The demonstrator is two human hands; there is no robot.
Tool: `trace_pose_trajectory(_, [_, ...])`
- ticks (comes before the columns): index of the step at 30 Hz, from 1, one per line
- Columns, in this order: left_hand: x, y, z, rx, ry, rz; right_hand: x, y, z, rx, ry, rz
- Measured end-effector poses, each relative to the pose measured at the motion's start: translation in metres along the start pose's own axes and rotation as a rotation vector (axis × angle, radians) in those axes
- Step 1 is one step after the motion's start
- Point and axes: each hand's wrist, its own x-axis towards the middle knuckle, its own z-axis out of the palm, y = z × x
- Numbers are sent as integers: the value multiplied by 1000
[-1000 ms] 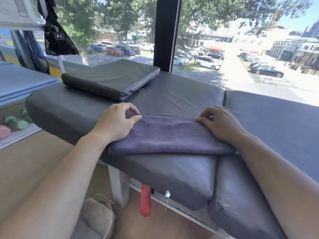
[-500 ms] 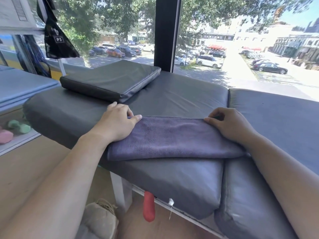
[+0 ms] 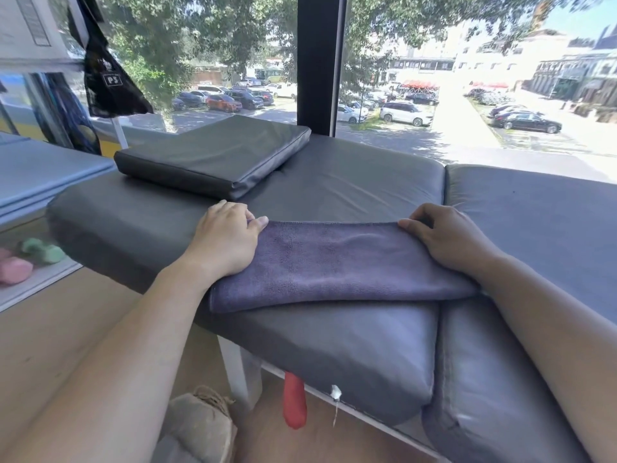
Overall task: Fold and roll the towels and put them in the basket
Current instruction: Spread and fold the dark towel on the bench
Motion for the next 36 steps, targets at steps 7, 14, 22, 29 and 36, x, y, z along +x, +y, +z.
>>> trace_pose_trajectory(7, [4,-5,8,-33,70,-50,2,-3,3,-34,0,46])
trace_pose_trajectory(14, [-10,5,-10,-119,238,-73,1,-7,3,-94,14,144])
trace_pose_trajectory(22, [-61,71,-11,63,-134,229,3,-3,-2,32,-47,205])
trace_pose_trajectory(29, [-56,57,-3,248,-447,172,1,1,-6,279,-14,246])
trace_pose_trajectory(36, [-32,27,-11,281,-411,-12,-2,-7,-12,246,-161,278])
